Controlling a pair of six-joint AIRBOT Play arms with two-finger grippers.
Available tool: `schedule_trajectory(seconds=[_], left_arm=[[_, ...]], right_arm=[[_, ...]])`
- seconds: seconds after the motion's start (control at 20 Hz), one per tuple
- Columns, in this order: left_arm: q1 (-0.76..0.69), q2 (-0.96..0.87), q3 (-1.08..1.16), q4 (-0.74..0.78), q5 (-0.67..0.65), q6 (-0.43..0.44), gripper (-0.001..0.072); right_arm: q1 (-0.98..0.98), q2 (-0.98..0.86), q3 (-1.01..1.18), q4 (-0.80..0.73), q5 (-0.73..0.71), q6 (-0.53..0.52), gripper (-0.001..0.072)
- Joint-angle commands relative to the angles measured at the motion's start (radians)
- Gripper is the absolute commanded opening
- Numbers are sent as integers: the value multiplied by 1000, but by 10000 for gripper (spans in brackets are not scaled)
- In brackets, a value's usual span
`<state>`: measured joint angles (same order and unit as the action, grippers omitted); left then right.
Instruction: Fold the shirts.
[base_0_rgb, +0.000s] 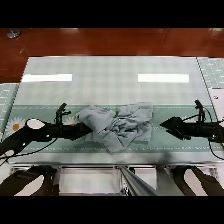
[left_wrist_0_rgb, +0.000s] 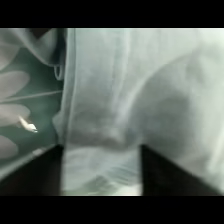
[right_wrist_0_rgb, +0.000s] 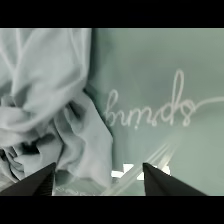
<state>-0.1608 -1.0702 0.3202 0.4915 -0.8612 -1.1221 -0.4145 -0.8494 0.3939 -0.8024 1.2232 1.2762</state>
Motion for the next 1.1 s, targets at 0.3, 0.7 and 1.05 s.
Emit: schedule_trajectory(seconds=[0.3,0.7,1.05], left_arm=[[-32,-56,182,-77,-137,142,20],[-31,-56,260,-77,-170,142,21],[106,-12,541,-77,-317,100,20]], right_arm=[[317,-55,-52,-10,-123,102,611],[494,-256,25,110,-298,98,464],[478,-289,443,-46,-89,66,24]])
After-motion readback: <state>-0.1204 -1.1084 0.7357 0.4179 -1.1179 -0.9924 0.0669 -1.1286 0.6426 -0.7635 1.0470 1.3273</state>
